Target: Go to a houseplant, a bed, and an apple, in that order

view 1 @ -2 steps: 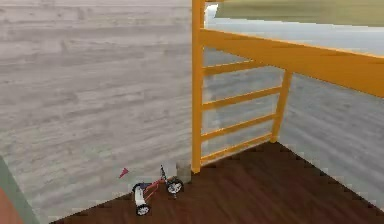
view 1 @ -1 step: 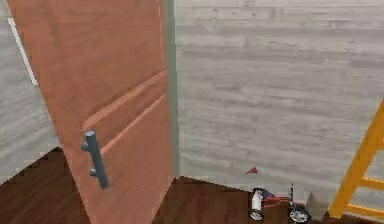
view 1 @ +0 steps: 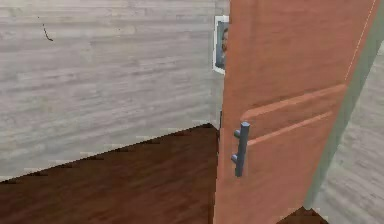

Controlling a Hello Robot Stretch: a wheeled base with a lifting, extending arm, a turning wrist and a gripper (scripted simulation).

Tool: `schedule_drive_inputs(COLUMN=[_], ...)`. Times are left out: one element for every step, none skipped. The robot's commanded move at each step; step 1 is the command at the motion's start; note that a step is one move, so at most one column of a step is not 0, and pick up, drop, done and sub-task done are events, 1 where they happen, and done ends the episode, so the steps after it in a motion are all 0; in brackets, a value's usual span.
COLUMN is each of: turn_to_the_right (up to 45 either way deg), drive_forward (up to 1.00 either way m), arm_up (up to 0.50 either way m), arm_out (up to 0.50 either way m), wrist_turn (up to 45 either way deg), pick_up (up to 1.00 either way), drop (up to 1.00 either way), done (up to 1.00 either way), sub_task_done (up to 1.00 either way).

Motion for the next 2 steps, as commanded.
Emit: schedule_drive_inputs(turn_to_the_right=[-36.0, 0.0], drive_forward=[0.00, 0.90], arm_up=[0.00, 0.00], arm_out=[0.00, 0.00], wrist_turn=[0.0, 0.0], pick_up=[0.00, 0.00], drop=[0.00, 0.00], done=[0.00, 0.00], sub_task_done=[0.00, 0.00])
